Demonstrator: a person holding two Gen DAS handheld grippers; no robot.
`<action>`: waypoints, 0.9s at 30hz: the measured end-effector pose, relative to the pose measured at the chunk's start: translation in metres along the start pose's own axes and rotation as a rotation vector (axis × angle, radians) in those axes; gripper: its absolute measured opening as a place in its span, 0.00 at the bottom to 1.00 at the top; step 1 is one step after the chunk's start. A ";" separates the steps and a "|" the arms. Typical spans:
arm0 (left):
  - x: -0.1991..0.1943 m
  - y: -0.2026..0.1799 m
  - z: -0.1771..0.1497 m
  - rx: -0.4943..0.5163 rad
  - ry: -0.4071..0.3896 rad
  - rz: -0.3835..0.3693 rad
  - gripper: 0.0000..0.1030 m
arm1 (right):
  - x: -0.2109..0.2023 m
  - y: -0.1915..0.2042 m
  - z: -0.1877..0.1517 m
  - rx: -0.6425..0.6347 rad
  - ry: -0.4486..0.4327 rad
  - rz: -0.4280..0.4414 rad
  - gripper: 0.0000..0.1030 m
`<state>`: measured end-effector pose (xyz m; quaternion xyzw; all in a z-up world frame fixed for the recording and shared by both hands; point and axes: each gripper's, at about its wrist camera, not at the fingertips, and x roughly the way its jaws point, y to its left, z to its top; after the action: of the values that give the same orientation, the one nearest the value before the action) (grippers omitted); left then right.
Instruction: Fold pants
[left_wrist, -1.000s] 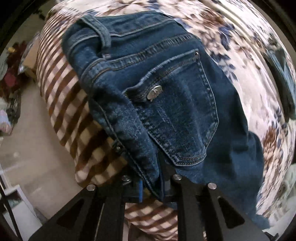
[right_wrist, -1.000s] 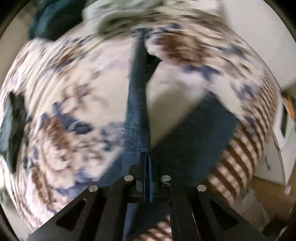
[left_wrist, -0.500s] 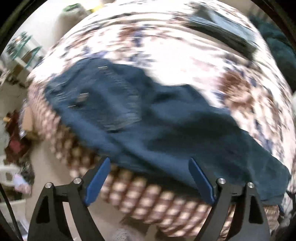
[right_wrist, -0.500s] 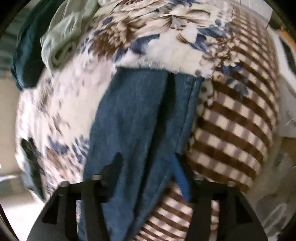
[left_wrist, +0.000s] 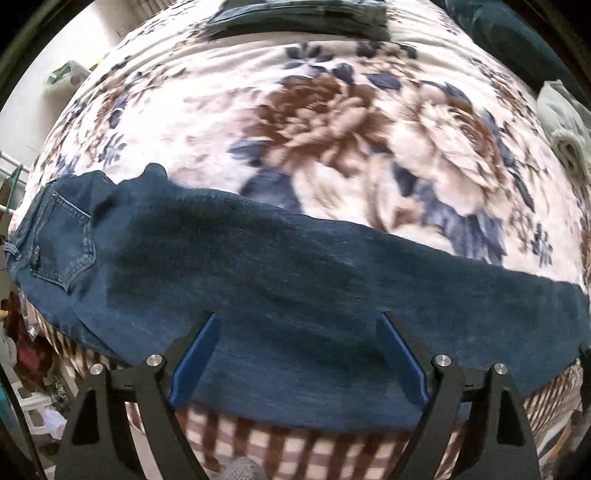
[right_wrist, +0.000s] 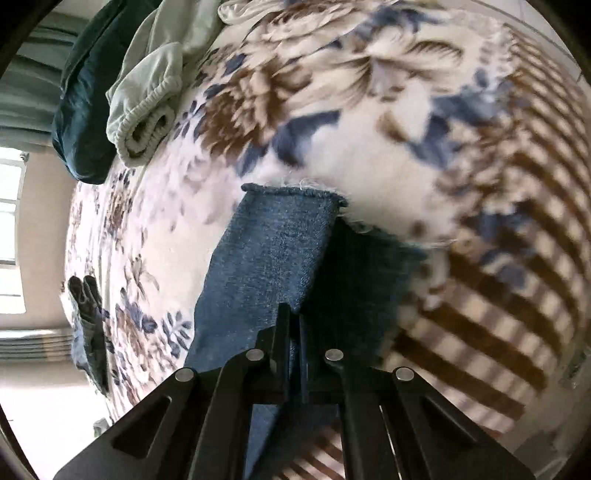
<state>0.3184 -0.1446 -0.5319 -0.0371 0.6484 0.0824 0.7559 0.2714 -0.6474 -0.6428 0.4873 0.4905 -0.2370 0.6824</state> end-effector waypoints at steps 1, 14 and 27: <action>0.001 -0.003 -0.002 -0.002 0.006 0.004 0.84 | -0.002 -0.006 -0.001 0.007 0.012 -0.027 0.04; -0.022 0.113 -0.011 -0.238 0.009 -0.050 0.84 | 0.005 0.023 -0.029 -0.159 0.177 -0.158 0.72; -0.016 0.440 0.058 -0.546 -0.033 -0.048 0.84 | 0.087 0.181 -0.331 -0.334 0.580 -0.114 0.72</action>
<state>0.2967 0.2960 -0.4845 -0.2537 0.5886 0.2367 0.7302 0.3068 -0.2617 -0.6572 0.3879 0.7227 -0.0427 0.5705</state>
